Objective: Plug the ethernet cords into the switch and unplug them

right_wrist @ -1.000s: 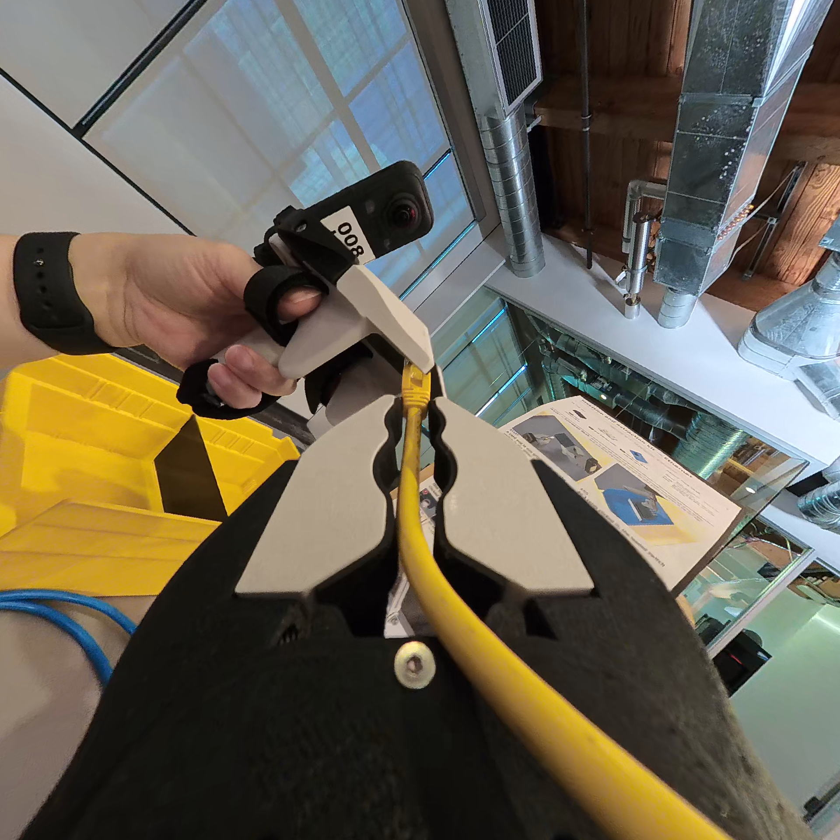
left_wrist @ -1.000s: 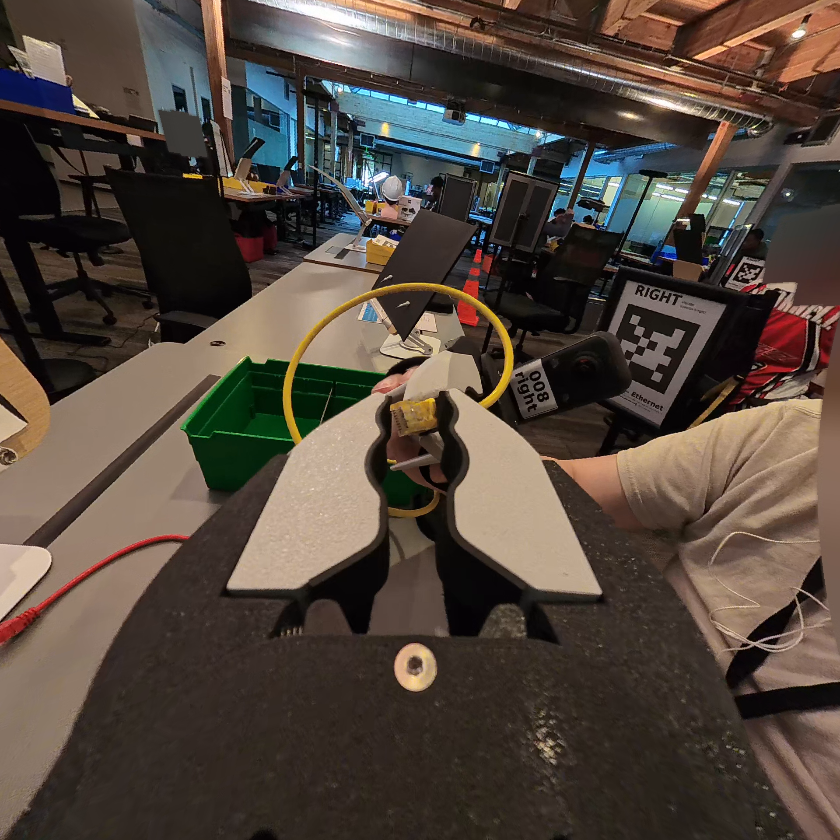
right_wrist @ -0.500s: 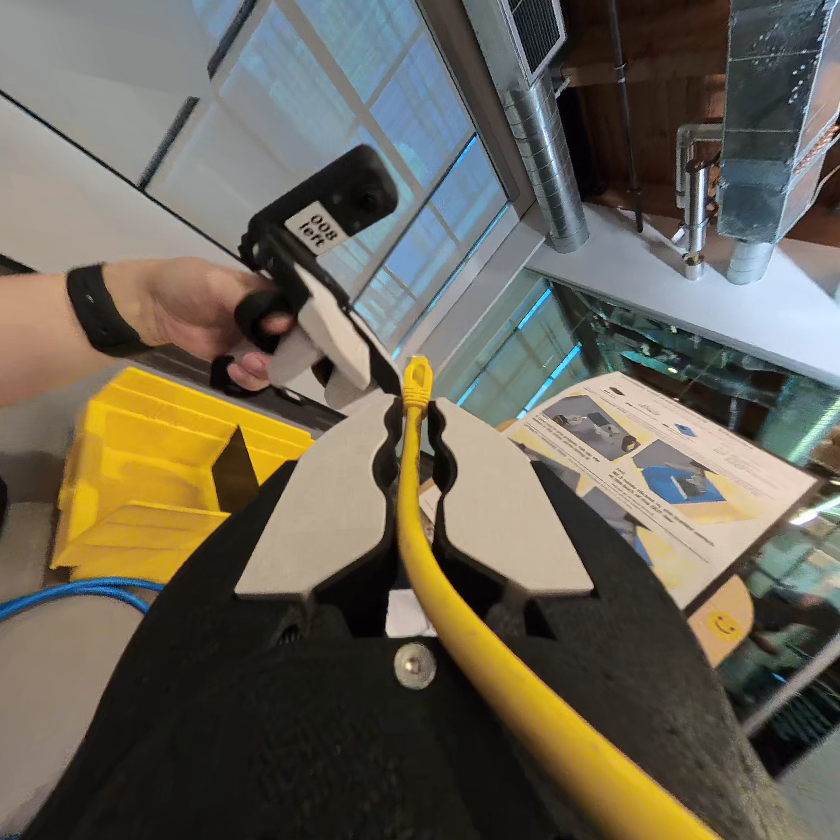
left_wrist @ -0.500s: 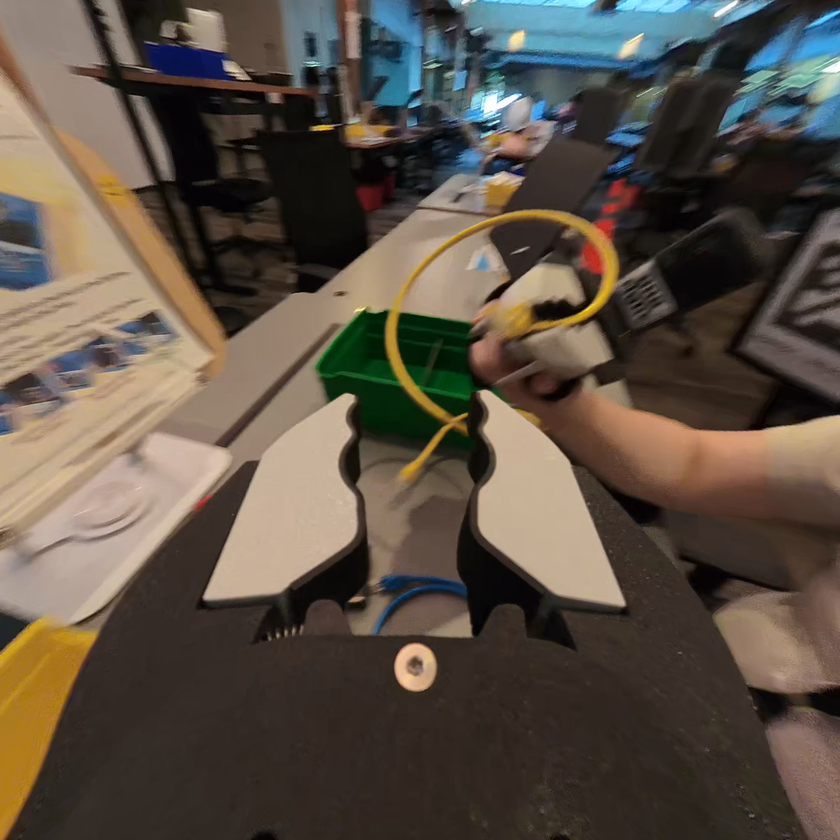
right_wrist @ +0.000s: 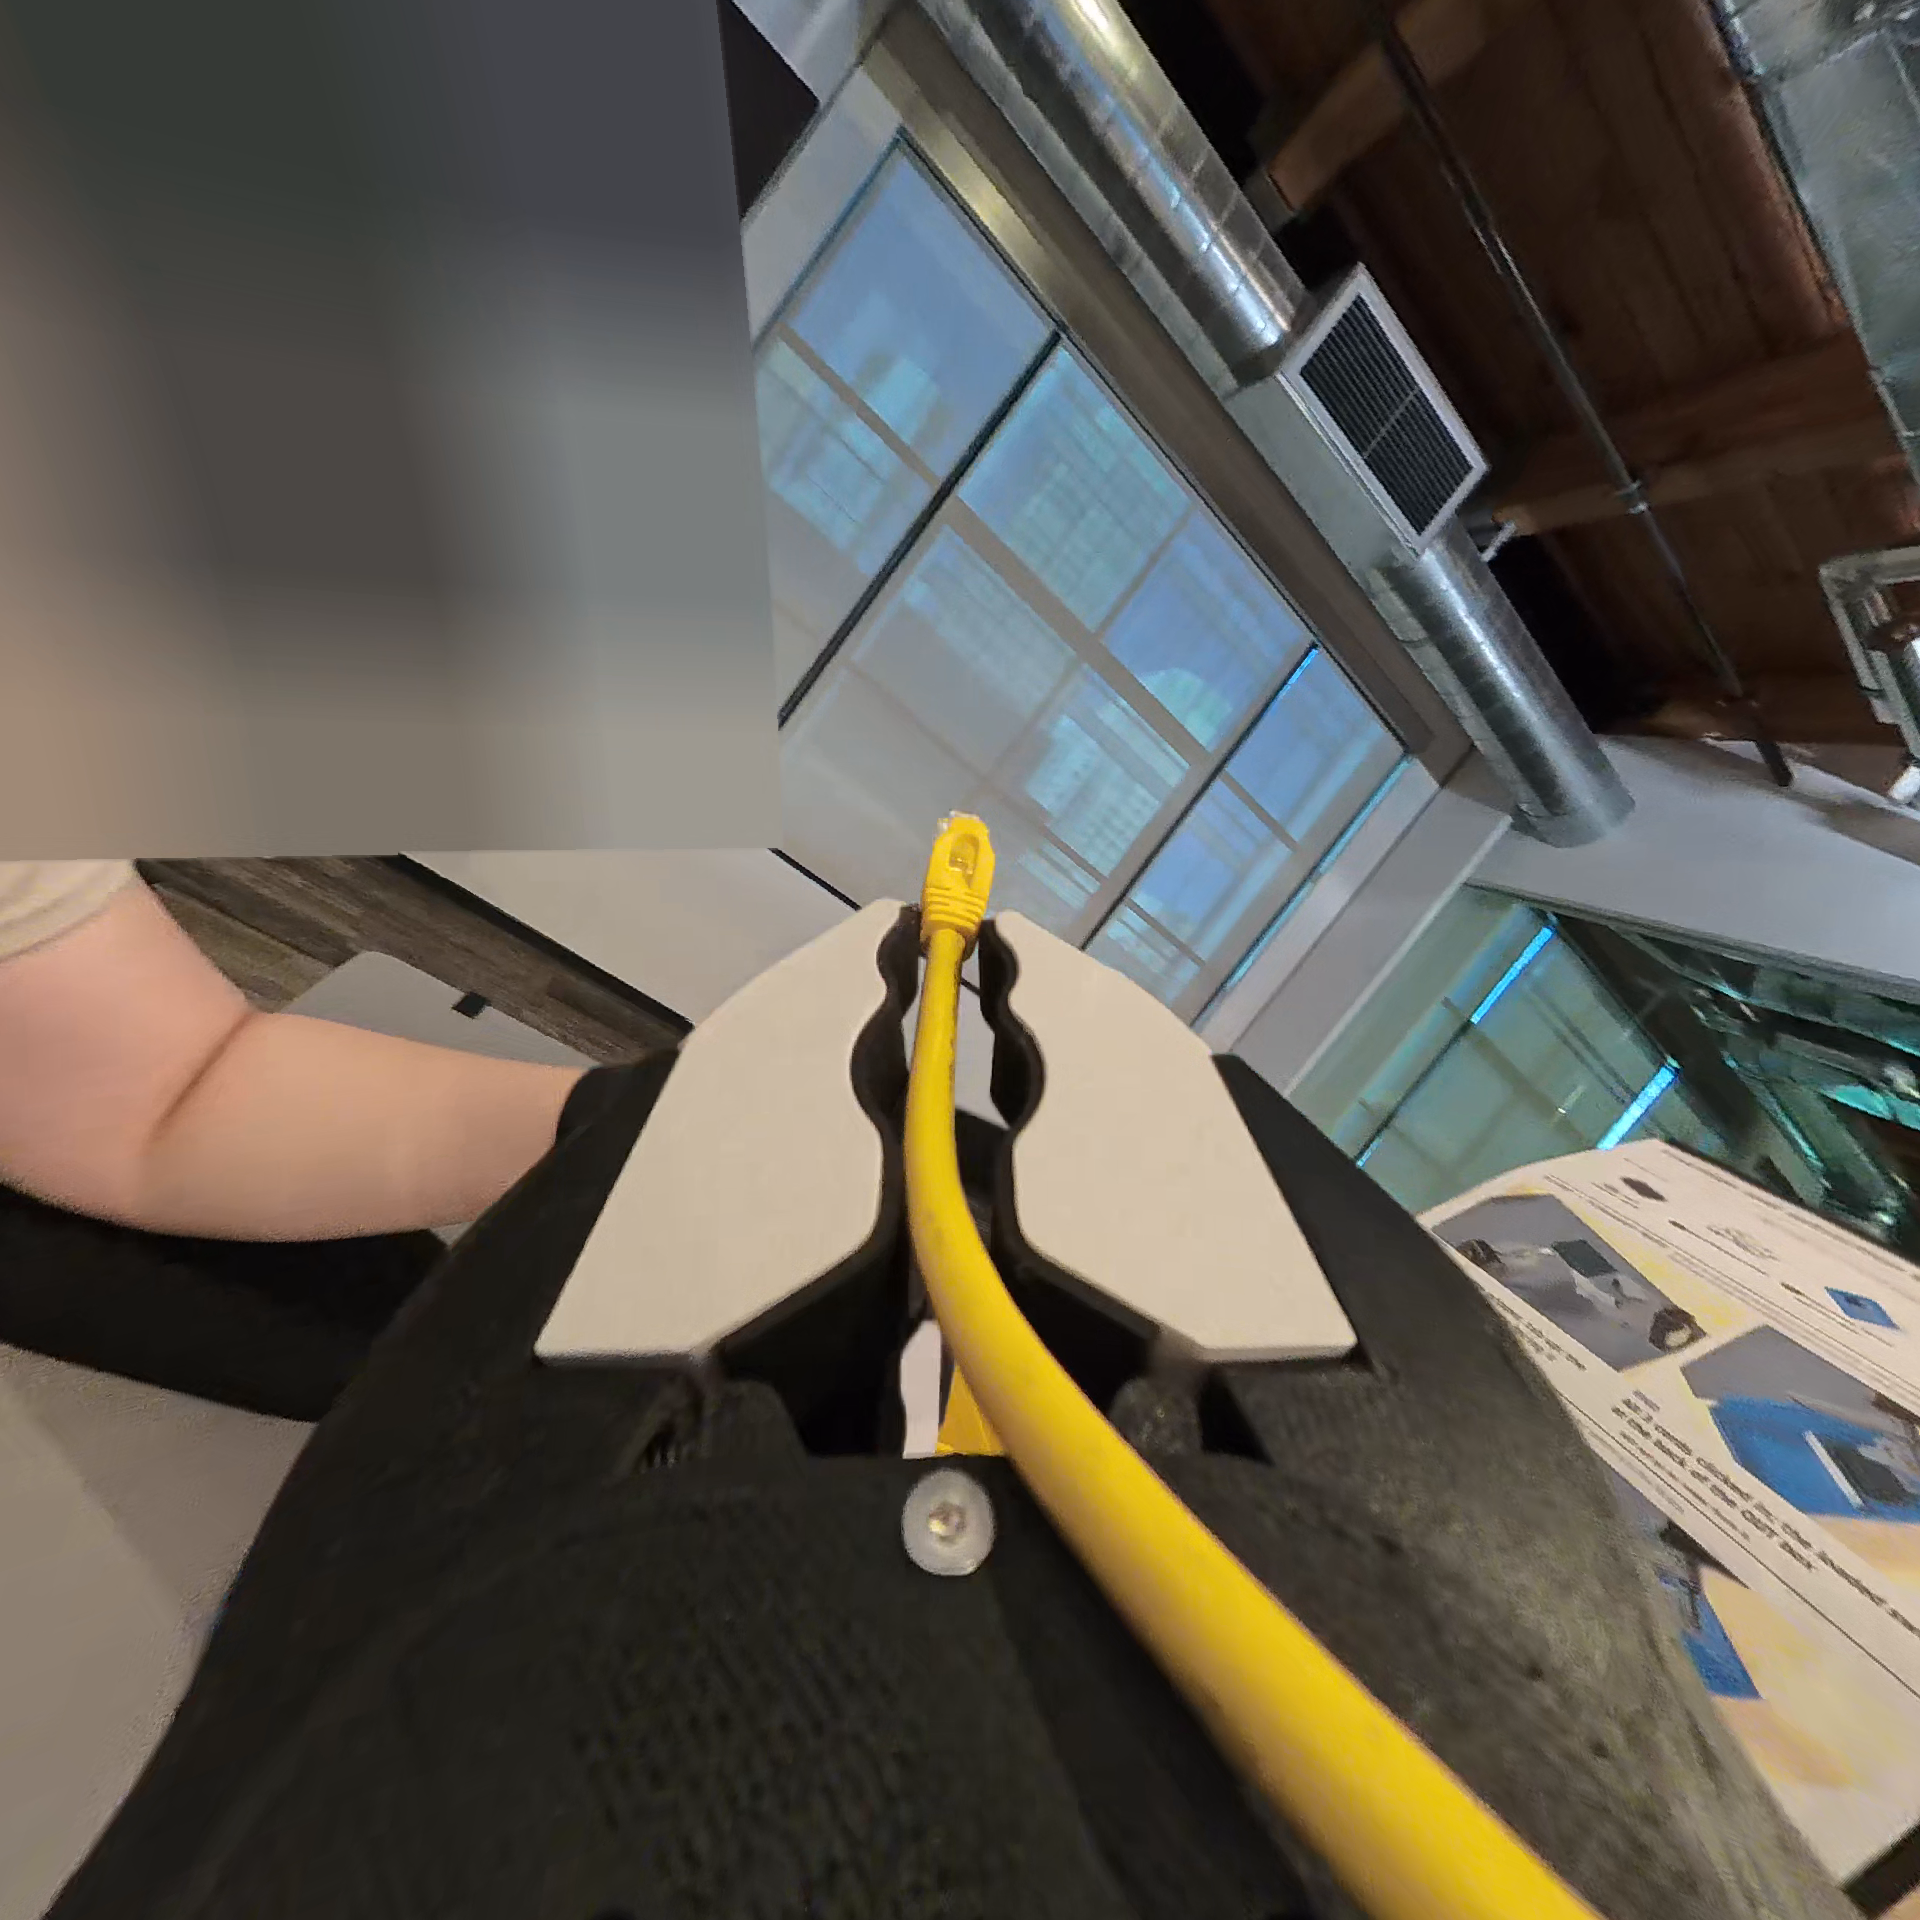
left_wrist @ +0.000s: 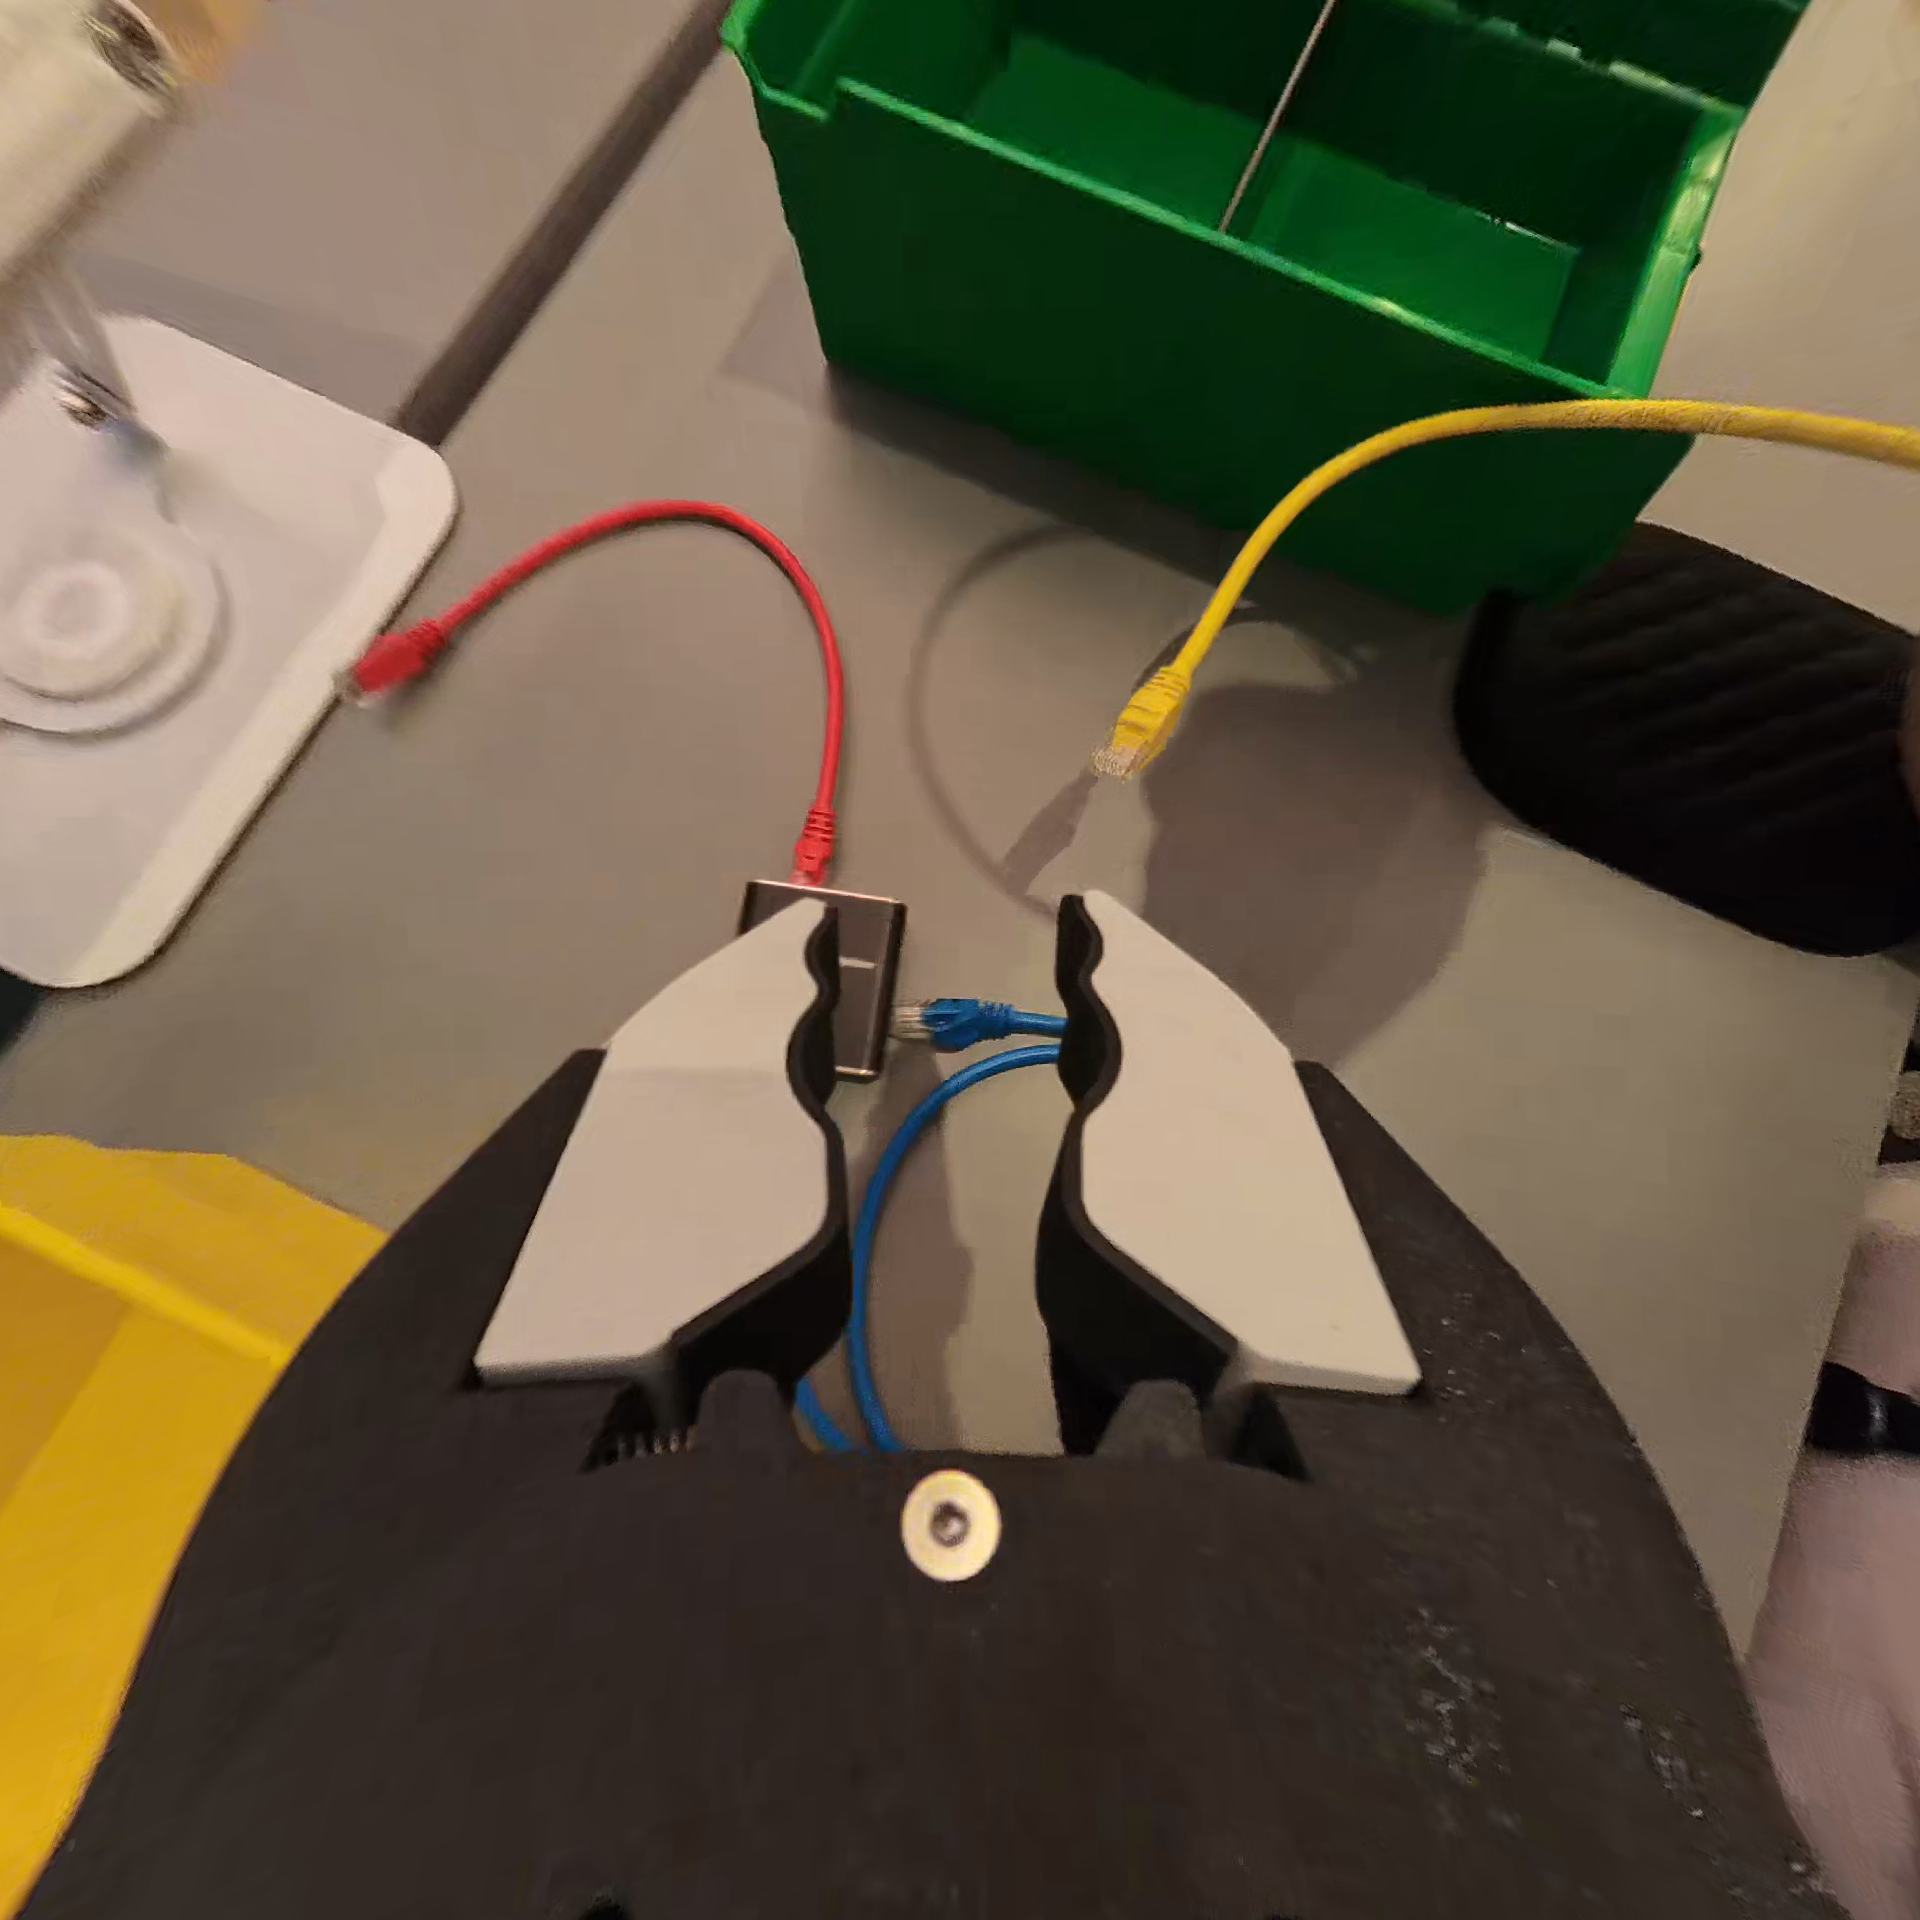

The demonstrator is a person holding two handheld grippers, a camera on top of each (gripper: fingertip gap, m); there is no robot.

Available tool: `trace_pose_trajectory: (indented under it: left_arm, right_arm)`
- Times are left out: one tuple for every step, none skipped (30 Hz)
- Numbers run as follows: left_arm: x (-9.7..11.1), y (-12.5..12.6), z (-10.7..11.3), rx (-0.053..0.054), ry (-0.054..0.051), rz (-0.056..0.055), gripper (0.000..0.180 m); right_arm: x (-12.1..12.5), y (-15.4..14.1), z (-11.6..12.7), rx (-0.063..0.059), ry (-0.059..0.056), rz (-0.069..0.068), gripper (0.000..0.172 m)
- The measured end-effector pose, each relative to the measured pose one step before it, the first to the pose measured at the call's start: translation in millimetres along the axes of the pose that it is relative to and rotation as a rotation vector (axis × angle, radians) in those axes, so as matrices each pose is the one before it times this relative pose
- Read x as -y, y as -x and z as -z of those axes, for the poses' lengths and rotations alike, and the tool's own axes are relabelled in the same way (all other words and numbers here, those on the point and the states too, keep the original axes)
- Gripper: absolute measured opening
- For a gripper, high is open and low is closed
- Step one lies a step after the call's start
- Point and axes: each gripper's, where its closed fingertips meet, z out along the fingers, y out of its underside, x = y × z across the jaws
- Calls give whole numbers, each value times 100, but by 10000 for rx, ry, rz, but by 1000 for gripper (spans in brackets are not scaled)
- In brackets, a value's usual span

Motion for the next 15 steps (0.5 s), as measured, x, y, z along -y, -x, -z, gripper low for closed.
trace_pose_trajectory:
  left_arm:
    - [-172,-223,-715,-66,158,57,39]
    - [-352,-13,-699,90,272,-70,40]
    - [-566,234,-700,273,404,-190,43]
    - [-682,493,-710,445,483,-254,43]
    - [-742,663,-703,555,537,-258,42]
    - [-676,660,-722,541,521,-200,42]
    - [-551,370,-740,341,481,-165,42]
    - [-530,-86,-708,24,485,-95,42]
    - [-467,-368,-706,-226,477,-23,41]
    - [-165,-257,-638,-191,335,-100,41]
    - [-17,147,-467,52,226,-195,44]
    - [-143,397,-333,170,275,-185,46]
    - [-117,392,-277,106,308,-177,48]
    - [105,280,-280,-6,163,-217,51]
    - [185,226,-314,-96,69,-172,53]
  right_arm:
    - [384,118,292,174,-69,-43,11]
    - [345,62,294,119,-27,-35,11]
    - [318,12,316,69,-27,4,12]
    - [355,126,284,150,-55,-40,11]
    - [369,114,256,137,-86,-58,11]
    - [348,28,205,59,-102,1,11]
    - [293,17,170,47,-104,22,11]
    - [204,46,104,69,-66,9,11]
    - [52,56,45,77,12,22,11]
    - [0,108,17,73,37,63,11]
    - [-11,139,13,77,29,59,12]
    - [37,163,12,98,-11,13,12]
    - [71,152,10,99,-31,-32,11]
    - [112,111,16,79,-61,-26,11]
    - [135,125,17,94,-82,-39,11]
